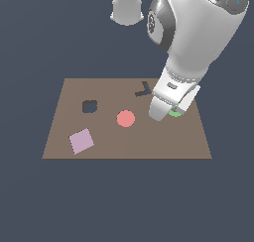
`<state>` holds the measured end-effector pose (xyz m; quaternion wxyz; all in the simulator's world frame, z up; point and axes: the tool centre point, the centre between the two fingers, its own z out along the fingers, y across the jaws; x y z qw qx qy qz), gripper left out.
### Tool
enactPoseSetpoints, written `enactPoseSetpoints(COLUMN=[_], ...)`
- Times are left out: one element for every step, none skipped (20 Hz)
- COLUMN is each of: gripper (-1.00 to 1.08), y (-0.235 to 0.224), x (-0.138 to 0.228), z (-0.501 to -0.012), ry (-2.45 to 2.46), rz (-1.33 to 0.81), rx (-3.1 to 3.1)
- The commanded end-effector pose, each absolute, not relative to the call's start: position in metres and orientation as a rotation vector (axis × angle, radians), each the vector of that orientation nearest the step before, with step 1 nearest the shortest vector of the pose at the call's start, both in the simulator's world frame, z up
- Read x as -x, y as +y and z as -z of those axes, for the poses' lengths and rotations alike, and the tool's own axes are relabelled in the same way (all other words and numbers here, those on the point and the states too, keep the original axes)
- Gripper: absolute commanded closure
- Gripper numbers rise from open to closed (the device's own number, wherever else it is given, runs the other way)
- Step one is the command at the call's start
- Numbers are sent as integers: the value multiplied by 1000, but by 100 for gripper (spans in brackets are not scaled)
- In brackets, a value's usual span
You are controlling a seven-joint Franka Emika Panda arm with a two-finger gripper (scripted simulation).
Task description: Insert a designated object into the corresponding slot on a board.
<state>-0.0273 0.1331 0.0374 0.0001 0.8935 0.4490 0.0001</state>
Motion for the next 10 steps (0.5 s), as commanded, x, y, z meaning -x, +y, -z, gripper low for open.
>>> enactPoseSetpoints(gripper=[108, 108, 108, 108, 108, 108, 108, 108, 108, 108], y=[128, 125, 123, 120, 117, 115, 112, 109, 106, 102], x=[37, 41, 44, 47, 51, 54, 56, 59, 62, 64], z=[-38, -38, -38, -38, -39, -39, -39, -39, -39, -39], ry=[1555, 1609, 1662, 1714, 1764, 1814, 1862, 1910, 1955, 1998], rz=[-1, -1, -1, -1, -1, -1, -1, -1, -1, -1], rx=[-2729, -2698, -2666, -2633, -2599, -2564, -2529, -2494, -2458, -2423])
